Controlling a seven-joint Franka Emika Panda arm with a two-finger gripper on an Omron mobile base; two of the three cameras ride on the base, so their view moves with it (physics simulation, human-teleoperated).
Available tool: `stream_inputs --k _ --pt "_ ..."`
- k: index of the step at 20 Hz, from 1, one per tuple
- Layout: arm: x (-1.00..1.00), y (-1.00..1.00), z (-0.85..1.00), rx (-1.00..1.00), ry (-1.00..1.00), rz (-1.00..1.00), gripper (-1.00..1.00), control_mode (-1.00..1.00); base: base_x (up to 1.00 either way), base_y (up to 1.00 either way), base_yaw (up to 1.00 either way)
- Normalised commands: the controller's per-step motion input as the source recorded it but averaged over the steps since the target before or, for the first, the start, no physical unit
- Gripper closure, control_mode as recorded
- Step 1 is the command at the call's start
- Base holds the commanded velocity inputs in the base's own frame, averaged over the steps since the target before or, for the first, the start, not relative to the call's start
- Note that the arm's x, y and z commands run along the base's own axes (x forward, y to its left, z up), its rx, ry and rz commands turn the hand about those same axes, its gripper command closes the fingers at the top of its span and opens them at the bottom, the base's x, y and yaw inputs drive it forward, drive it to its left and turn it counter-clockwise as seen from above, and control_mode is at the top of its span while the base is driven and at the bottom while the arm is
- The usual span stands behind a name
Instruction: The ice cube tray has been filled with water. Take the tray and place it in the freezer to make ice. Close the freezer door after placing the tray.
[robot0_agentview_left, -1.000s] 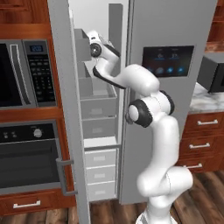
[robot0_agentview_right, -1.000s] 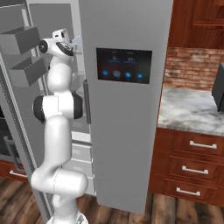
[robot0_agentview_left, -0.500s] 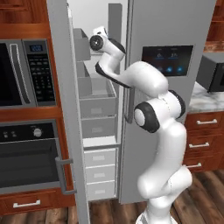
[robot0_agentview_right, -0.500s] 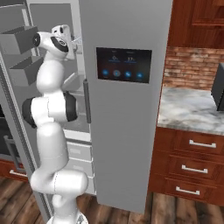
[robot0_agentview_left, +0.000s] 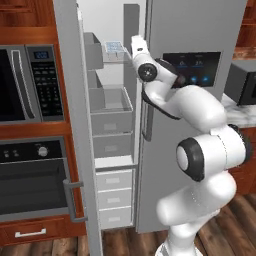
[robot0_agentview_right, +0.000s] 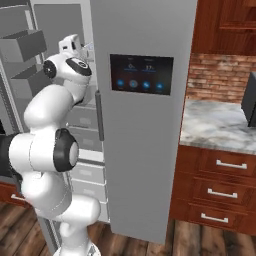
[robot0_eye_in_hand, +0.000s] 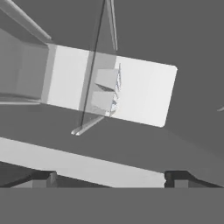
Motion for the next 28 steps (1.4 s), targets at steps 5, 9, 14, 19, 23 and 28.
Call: stream_inputs --k 5,9,14,19,23,28 --pt "-1.00 0.40 0.06 0.12 -0.02 0.02 -1.00 -1.00 0.00 0.00 0.00" --pt "-1.00 0.49 0.33 0.25 0.09 -0.17 -1.00 -1.00 0.00 0.00 0.00" --pt "-0.95 0.20 0.31 0.38 0.26 -0.34 -1.00 -1.00 0.00 0.00 0.00" --pt "-0.93 0.00 0.03 0.57 0.24 -0.55 -1.00 -1.00 0.00 0.00 0.00" --pt "-0.40 -0.06 -0.10 0.71 0.08 -0.58 -1.00 -1.00 0.00 0.00 0.00" --pt "-0.05 -0.33 -0.48 0.68 0.11 -0.41 -1.00 -1.00 0.00 0.00 0.00"
